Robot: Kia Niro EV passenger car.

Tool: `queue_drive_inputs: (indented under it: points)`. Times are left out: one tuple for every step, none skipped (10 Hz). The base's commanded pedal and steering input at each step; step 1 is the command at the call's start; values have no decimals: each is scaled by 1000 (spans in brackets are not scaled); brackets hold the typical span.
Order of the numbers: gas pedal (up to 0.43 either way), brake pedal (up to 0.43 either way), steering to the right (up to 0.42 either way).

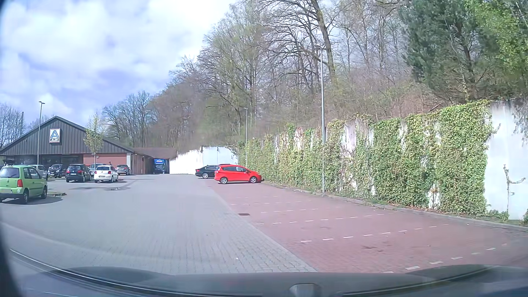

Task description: Follow the waypoints while adhering to traffic rules and regulations

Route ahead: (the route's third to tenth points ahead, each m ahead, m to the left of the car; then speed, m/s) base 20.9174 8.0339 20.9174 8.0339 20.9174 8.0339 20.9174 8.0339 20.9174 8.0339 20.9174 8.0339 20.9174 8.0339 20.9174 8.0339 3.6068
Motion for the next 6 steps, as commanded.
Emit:
queue_drive_inputs:
  points:
    - [28, 0, -112]
    - [28, 0, -107]
    - [28, 0, -97]
    - [28, 0, -89]
    - [39, 0, -89]
    - [39, 0, -89]
